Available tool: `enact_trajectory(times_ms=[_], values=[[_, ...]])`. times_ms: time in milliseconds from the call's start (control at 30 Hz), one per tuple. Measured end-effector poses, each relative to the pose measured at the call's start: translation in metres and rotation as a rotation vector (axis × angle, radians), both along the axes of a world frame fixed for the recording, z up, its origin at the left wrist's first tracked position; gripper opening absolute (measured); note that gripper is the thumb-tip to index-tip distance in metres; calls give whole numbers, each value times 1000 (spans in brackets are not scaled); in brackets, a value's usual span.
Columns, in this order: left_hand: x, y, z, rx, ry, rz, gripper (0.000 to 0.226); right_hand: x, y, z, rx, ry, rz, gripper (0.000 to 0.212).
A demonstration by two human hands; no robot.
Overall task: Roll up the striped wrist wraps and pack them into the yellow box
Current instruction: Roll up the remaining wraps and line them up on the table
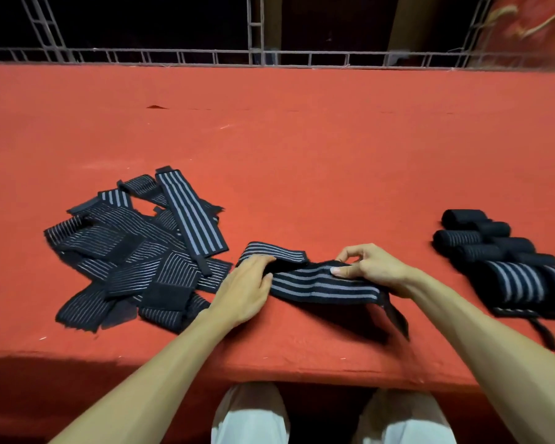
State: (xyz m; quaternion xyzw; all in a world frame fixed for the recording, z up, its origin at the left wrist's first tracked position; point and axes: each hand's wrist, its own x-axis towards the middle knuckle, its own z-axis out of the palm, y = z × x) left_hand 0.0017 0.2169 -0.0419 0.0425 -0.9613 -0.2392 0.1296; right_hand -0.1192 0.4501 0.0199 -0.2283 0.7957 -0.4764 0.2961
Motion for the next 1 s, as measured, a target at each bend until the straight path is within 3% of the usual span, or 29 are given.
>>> enact_trajectory(times_ms=[100, 233, 333, 500, 600, 700, 767, 833, 900, 1000], values=[[-12, 18, 11, -127, 82, -20, 38, -3, 26, 12, 5, -25, -9, 19], [-38, 49, 19, -451, 59, -81, 53, -7, 48, 17, 35, 3, -22, 12], [-55, 49, 18, -553, 42, -41, 39, -11, 53, 13, 31, -52, -43, 14], [-57, 37, 22, -575, -39, 23, 26, -14, 55, 17, -345, -268, -133, 3], [-61, 35, 22, -239, 16, -29, 26, -15, 52, 36, -560, -361, -129, 16], [-60, 44, 34, 498, -124, -243, 54, -14, 47, 60, -880, -461, -189, 40], [-59, 47, 37, 820, -199, -348, 69, -12, 45, 78, -1014, -456, -197, 51], [-43, 57, 63, 897, -268, -398, 68, -9, 42, 94, -1074, -391, -193, 51], [-31, 62, 77, 851, -180, -428, 55, -7, 40, 107, -1086, -295, -223, 48], [-41, 89, 79, 732, -15, -254, 46, -3, 36, 123, -1004, -172, -347, 30]])
